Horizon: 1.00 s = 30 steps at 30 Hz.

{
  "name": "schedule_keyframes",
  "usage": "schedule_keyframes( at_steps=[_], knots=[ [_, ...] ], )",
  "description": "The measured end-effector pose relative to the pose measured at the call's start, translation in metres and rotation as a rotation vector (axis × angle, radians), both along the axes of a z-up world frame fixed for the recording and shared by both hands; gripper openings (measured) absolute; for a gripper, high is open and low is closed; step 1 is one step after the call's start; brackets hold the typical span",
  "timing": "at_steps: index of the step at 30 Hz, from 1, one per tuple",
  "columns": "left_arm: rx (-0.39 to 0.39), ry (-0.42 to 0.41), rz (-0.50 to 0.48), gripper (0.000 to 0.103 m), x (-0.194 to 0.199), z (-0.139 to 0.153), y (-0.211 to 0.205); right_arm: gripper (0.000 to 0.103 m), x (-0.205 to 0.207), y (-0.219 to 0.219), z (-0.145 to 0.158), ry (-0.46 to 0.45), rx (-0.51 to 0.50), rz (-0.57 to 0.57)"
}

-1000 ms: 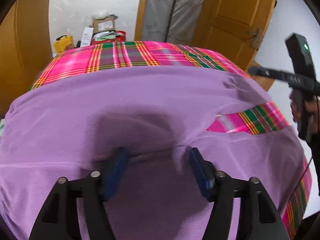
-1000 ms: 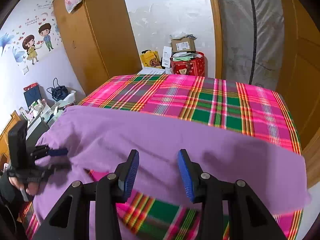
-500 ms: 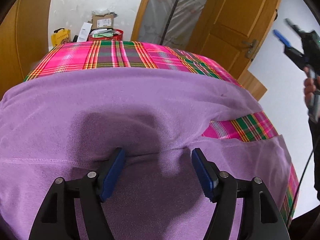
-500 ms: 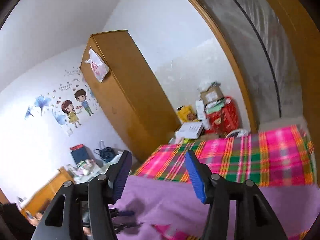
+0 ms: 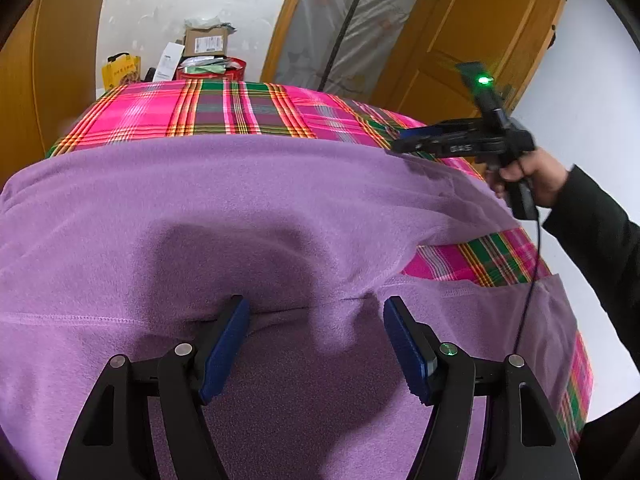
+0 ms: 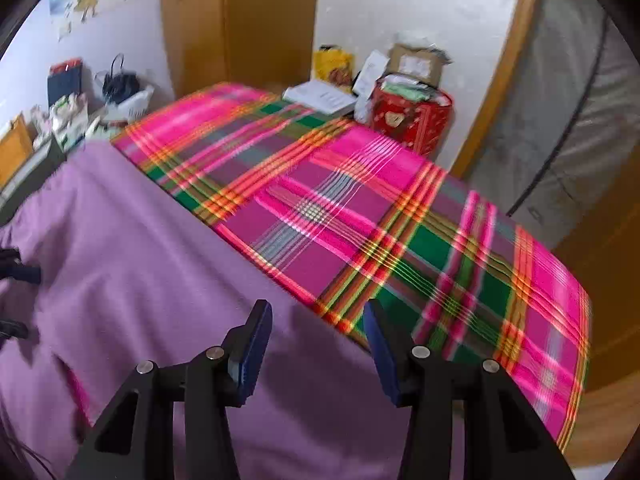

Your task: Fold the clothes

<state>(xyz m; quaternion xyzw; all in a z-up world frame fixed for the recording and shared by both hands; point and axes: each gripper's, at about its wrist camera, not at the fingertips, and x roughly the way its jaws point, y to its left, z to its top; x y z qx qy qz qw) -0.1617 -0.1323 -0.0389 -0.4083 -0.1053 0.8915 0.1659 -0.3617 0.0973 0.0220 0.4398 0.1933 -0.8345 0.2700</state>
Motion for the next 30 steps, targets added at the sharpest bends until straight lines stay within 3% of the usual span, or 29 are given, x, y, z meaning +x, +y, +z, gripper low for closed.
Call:
schedule_keyframes(
  at_steps=[6, 9, 10, 11, 12, 13, 22, 27, 30],
  knots=[
    [-0.018, 0.001, -0.002, 0.073, 0.0, 0.0, 0.005, 0.049, -0.011, -0.007, -0.019, -0.083, -0.007, 0.122],
    [-0.033, 0.002, -0.003, 0.073, -0.001, -0.001, 0.007, 0.048, -0.017, -0.001, -0.022, -0.109, -0.038, 0.125],
    [-0.037, 0.002, -0.004, 0.074, -0.001, -0.001, 0.008, 0.042, -0.02, 0.001, -0.022, -0.125, -0.056, 0.108],
    [-0.036, 0.002, -0.004, 0.074, -0.001, -0.001, 0.008, 0.02, -0.021, 0.002, -0.022, -0.125, -0.063, 0.101],
    [-0.035, 0.002, -0.004, 0.074, 0.0, -0.001, 0.008, 0.007, -0.022, 0.002, -0.022, -0.13, -0.072, 0.103],
    [-0.034, 0.002, -0.004, 0.074, 0.0, -0.001, 0.008, 0.004, -0.022, 0.001, -0.022, -0.126, -0.068, 0.106],
    [-0.027, 0.001, -0.003, 0.074, 0.001, -0.001, 0.008, 0.0, -0.035, 0.0, -0.015, -0.002, -0.013, 0.02],
    [-0.022, 0.001, -0.004, 0.074, 0.001, -0.001, 0.006, 0.004, -0.033, 0.018, -0.013, -0.066, -0.043, 0.019],
    [-0.022, 0.001, -0.005, 0.074, 0.001, -0.001, 0.006, 0.027, -0.027, 0.04, -0.01, -0.092, -0.054, 0.039]
  ],
)
